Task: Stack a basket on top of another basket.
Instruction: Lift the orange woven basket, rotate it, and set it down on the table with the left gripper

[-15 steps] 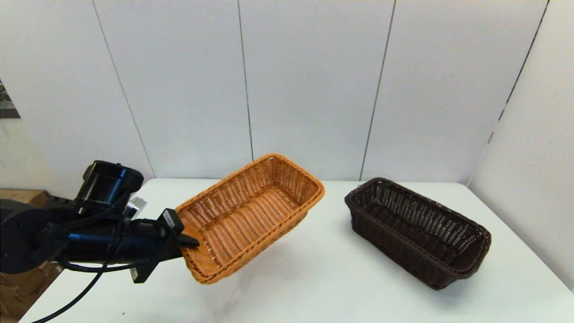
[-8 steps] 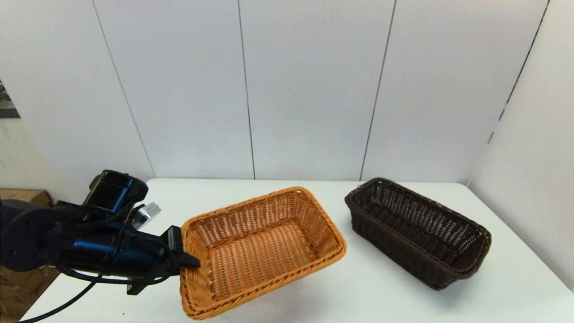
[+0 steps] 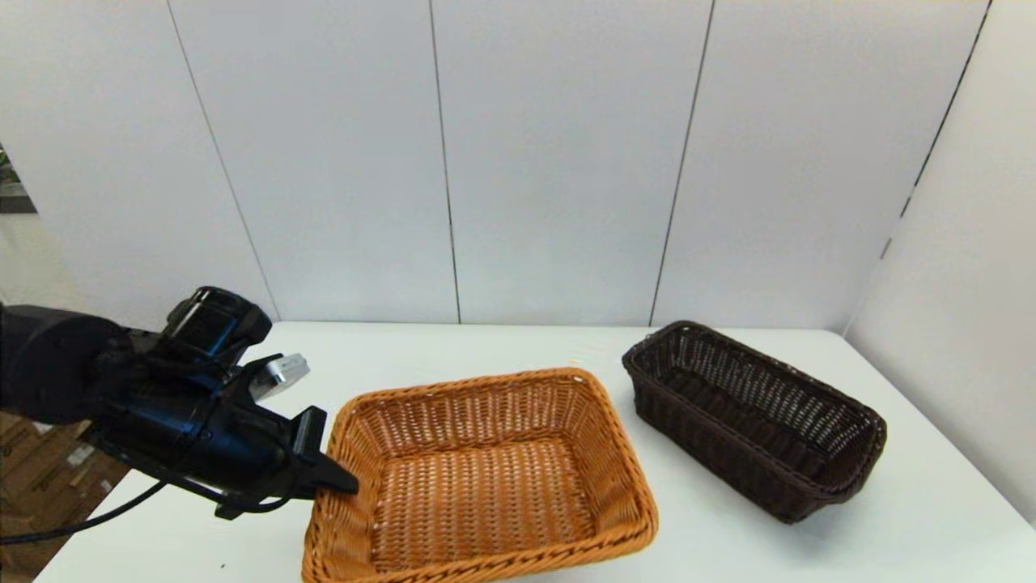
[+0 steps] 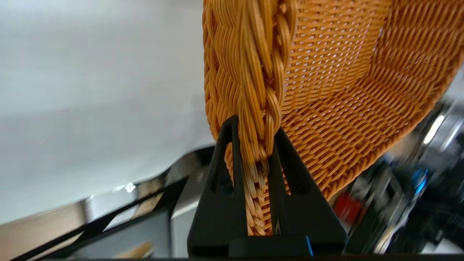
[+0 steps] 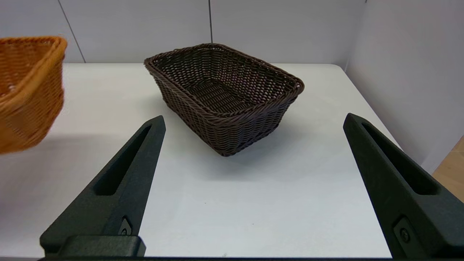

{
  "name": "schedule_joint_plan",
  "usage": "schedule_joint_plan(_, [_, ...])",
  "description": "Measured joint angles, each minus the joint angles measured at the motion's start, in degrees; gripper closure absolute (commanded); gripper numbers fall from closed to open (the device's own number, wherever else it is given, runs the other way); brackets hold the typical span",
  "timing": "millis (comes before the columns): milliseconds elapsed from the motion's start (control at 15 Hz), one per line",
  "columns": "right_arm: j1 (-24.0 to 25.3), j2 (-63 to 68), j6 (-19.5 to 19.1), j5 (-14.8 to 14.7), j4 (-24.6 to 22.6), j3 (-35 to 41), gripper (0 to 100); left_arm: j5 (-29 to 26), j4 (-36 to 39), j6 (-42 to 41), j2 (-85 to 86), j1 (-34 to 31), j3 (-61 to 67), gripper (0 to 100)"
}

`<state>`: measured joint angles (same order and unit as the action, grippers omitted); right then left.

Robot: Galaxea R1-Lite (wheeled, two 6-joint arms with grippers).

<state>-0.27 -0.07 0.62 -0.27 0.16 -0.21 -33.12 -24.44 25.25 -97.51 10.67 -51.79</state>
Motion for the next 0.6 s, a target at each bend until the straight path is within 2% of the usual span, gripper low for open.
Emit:
schedule_joint_plan(267, [0.0,0.0,0.0,0.0,0.0,0.0,0,-1.6,-13.2,-12.8,-3.1,-2.2,-7.1,100])
schedule_joint_plan(600, [0.0,0.0,0.0,0.0,0.0,0.0,0,-3.1,-17.3,-16.3,-7.1,-2.5,-13.0,100])
